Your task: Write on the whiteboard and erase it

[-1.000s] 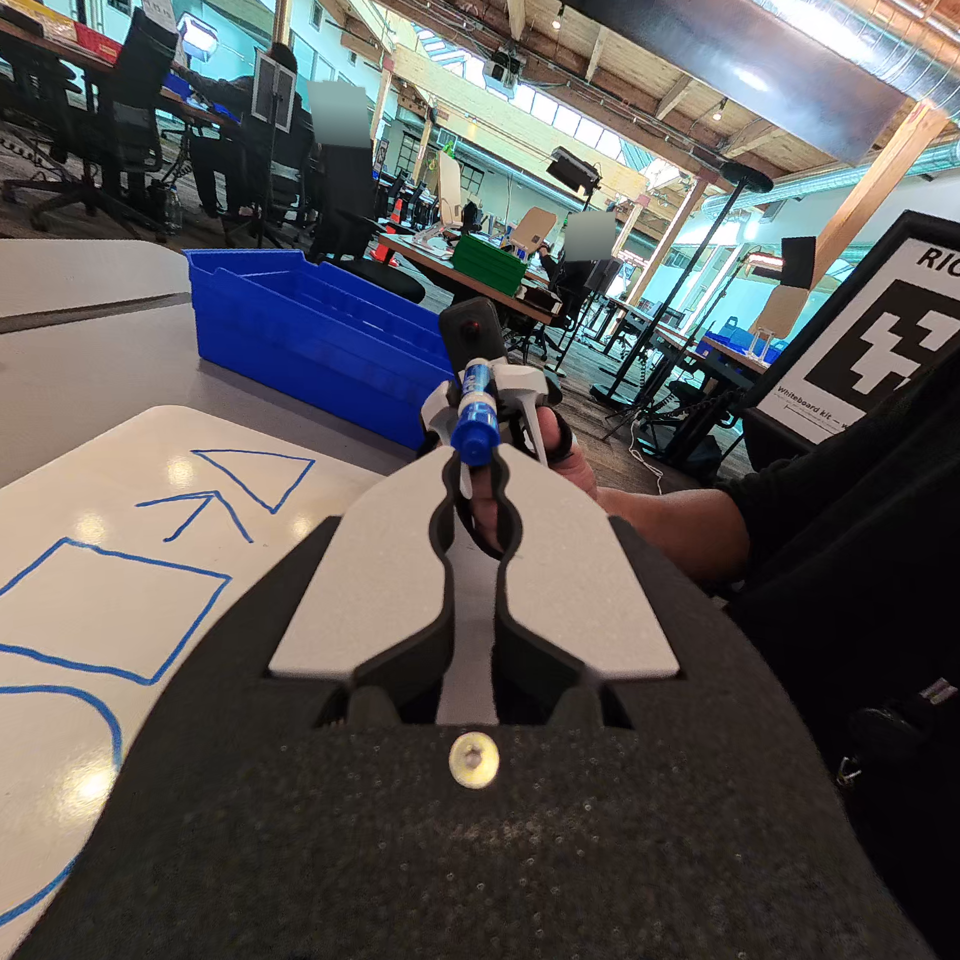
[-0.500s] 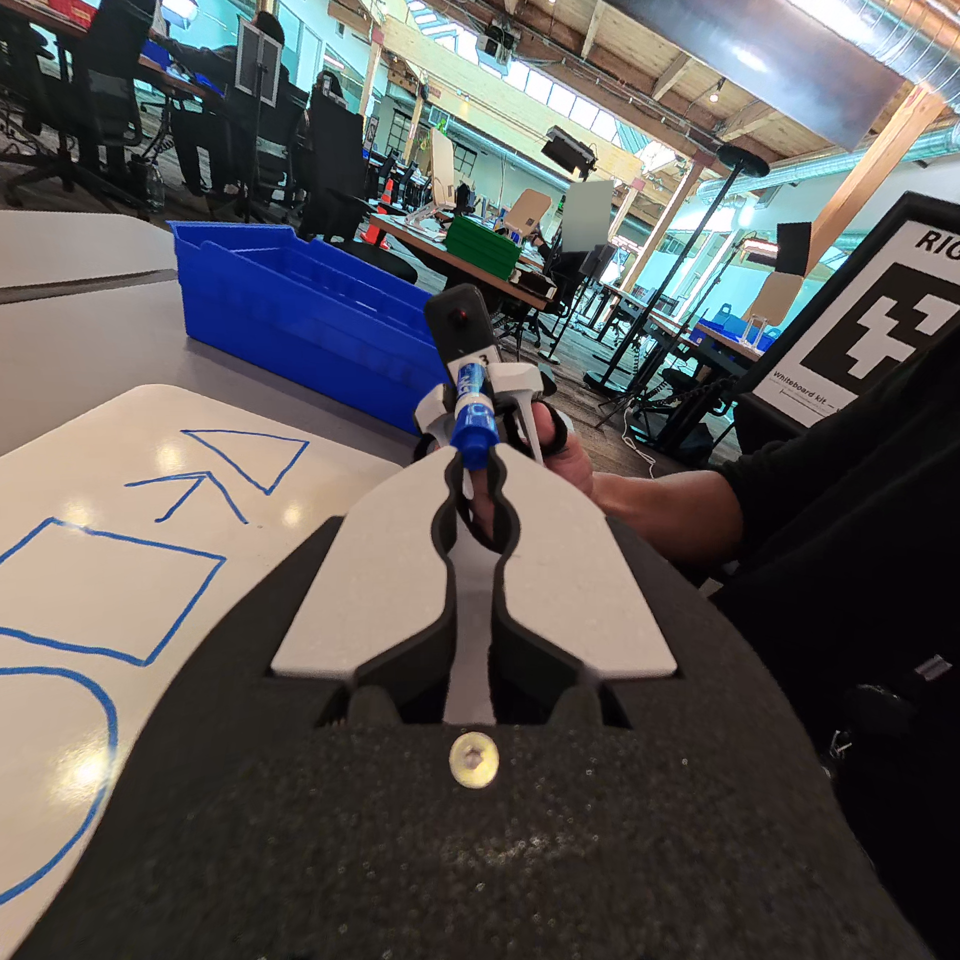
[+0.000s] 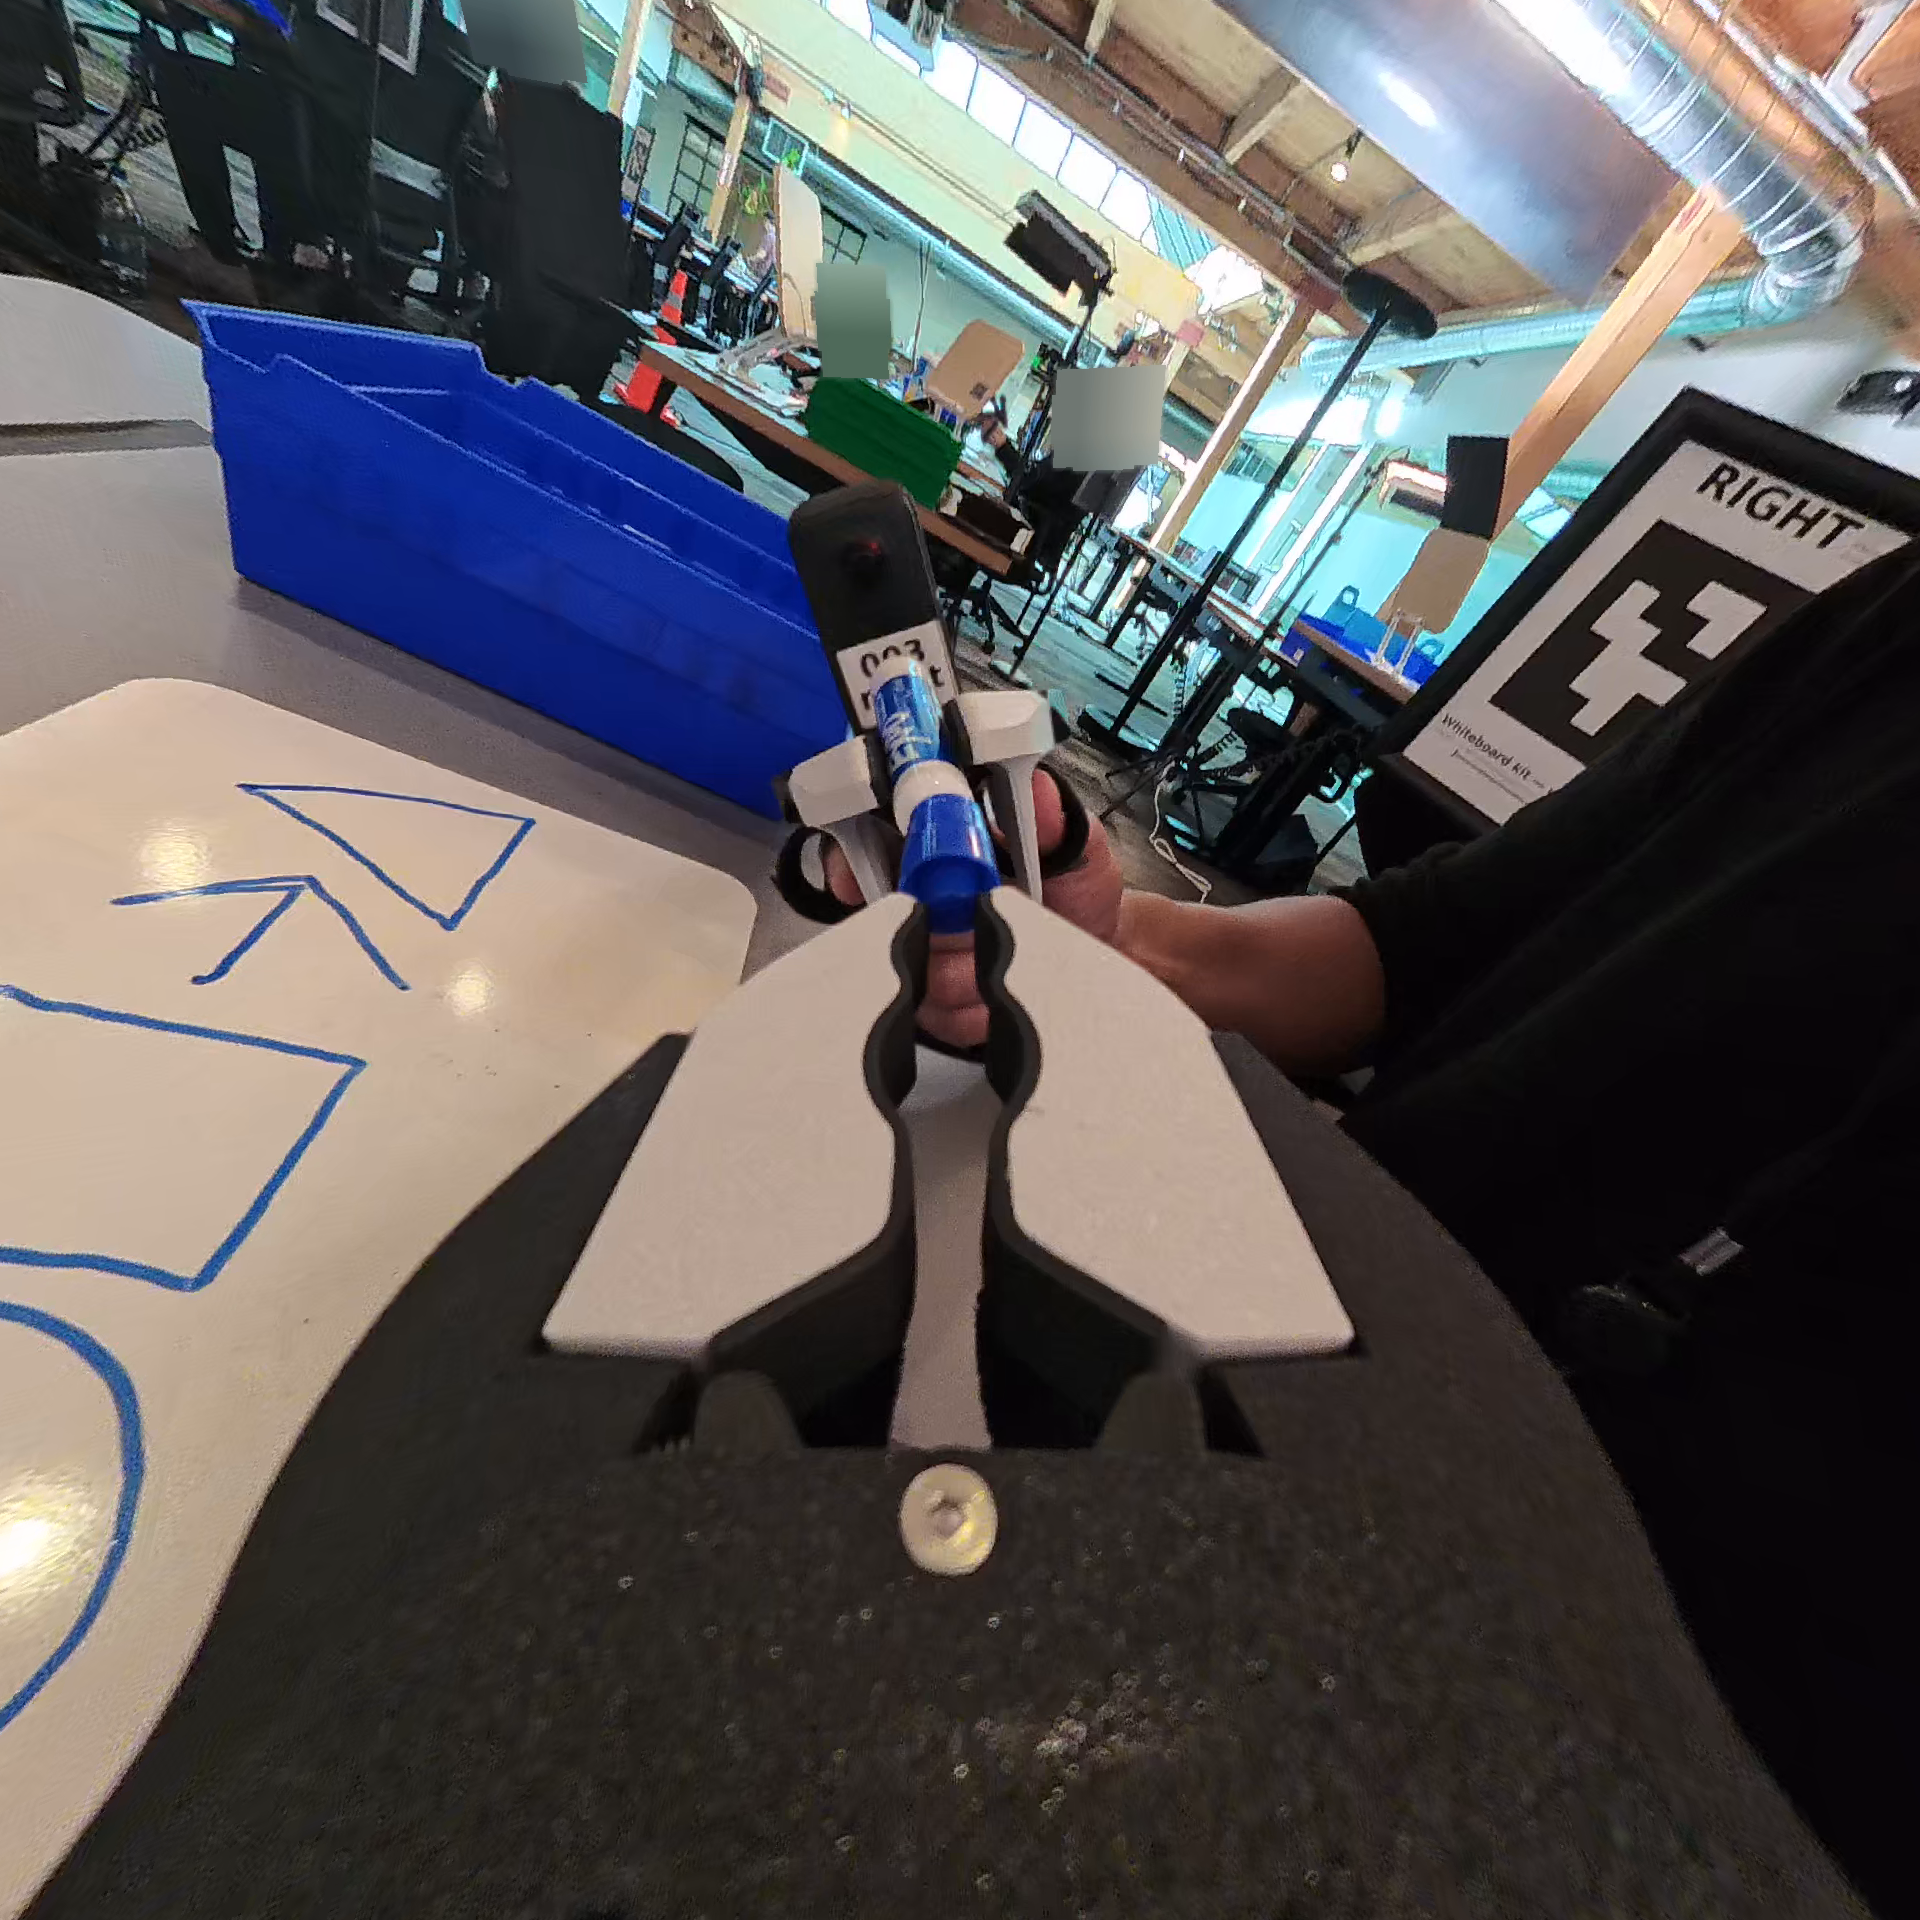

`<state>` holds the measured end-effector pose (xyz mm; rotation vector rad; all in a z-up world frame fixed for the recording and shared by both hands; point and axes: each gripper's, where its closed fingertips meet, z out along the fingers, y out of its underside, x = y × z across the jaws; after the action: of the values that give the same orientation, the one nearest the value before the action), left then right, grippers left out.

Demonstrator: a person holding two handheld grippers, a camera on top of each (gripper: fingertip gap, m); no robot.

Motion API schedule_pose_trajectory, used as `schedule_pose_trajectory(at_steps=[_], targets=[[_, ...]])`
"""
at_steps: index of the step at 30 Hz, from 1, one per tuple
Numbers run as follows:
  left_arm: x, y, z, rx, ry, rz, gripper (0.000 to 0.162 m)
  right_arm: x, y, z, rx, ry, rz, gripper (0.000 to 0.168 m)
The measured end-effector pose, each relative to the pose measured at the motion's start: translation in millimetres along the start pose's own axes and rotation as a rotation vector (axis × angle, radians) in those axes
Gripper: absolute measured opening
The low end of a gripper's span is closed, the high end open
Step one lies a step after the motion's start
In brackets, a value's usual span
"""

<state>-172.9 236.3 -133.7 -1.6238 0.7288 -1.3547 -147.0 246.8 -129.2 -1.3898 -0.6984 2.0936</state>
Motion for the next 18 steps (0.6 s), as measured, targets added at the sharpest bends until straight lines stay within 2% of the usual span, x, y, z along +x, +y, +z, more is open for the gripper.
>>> schedule_pose_trajectory(at_steps=[7, 9, 10, 11, 12, 13, 14, 16, 17, 18], targets=[[-2.2, 11.1, -3.2, -0.073, 0.007, -0.008, 0.007, 4.9, 6.7, -0.3, -0.058, 0.036, -0.042, 0.02], [-2.5, 25.6, 3.5, -0.153, 0.014, -0.006, 0.007, 6.8, 10.8, 5.3, -0.072, 0.057, -0.064, 0.02], [1.2, 48.5, 17.0, -0.277, 0.029, 0.004, 0.006, 6.1, 12.5, 8.8, -0.08, 0.047, -0.057, 0.019], [11.7, 73.5, 45.5, -0.376, 0.066, 0.019, 0.0, 5.9, 37.0, 22.4, -0.207, 0.051, -0.083, 0.02], [11.2, 100.3, 56.5, -0.489, 0.036, 0.172, 0.0, 11.9, 50.4, 29.4, -0.283, 0.106, -0.104, 0.018], [10.2, 80.2, 57.3, -0.361, -0.022, 0.145, 0.0, 12.5, 35.5, 23.7, -0.213, 0.129, -0.123, 0.017], [16.7, 54.8, 45.9, -0.281, 0.013, 0.066, 0.0, 6.1, 6.5, 10.7, -0.098, 0.119, -0.14, 0.017], [-2.1, 14.4, 16.0, -0.142, -0.169, 0.206, 0.0, -2.9, -41.9, -14.4, 0.021, 0.12, -0.163, 0.017], [-1.8, 5.0, 11.1, -0.087, -0.13, 0.147, 0.0, 7.9, -51.3, -24.1, 0.016, 0.188, -0.192, 0.017], [-10.2, 8.8, 10.3, -0.103, -0.149, 0.119, 0.0, 17.4, -55.0, -29.8, 0.022, 0.218, -0.171, 0.017]])
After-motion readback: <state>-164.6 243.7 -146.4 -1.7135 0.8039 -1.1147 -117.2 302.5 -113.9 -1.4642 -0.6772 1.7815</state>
